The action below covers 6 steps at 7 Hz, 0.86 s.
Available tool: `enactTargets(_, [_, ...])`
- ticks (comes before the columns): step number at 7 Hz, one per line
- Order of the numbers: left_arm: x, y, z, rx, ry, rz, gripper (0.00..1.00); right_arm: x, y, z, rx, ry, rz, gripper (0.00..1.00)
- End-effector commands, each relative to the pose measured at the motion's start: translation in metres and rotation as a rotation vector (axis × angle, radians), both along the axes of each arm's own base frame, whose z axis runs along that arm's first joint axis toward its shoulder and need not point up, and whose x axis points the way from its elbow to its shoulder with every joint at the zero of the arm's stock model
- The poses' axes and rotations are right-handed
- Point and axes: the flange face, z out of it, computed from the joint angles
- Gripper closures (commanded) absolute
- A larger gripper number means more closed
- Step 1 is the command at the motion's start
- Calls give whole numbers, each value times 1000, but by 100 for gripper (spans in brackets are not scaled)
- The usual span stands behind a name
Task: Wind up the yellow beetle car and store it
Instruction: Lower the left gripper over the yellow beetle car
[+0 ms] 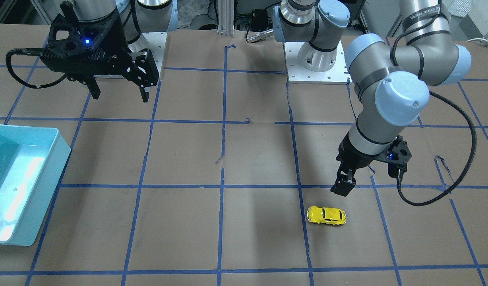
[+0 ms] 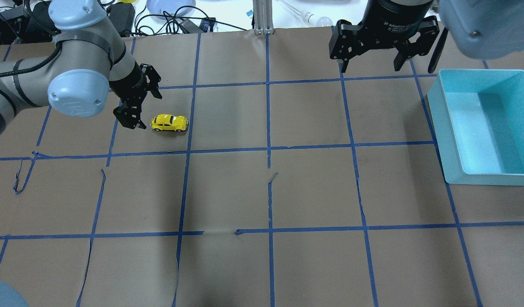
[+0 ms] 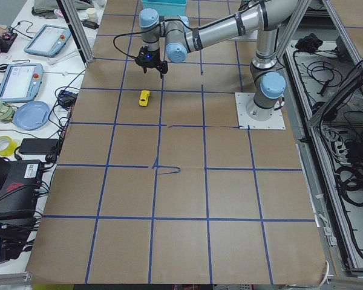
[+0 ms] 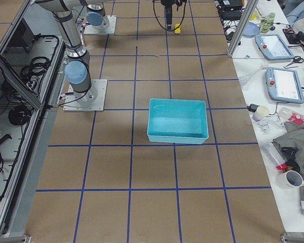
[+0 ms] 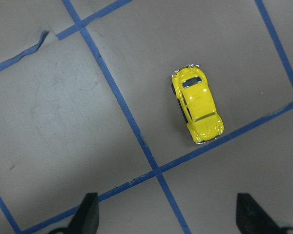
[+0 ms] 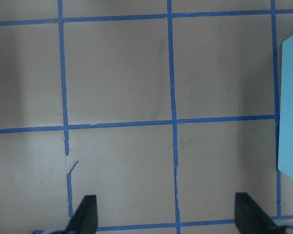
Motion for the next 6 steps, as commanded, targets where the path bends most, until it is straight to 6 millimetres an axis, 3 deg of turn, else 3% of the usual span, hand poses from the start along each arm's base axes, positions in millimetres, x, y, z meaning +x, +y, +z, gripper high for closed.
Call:
enactTargets(1, [1,-23,-42,2,7,104,0,0,0,-1,1,0,1,0])
enactTargets(4, [1,-50,-108,-32,44,146,0,-1,0,0,0,1,-1,0])
enactTargets(6, [1,-51,-123,-12,41,145,0,-1,0,1,0,2,-1,0])
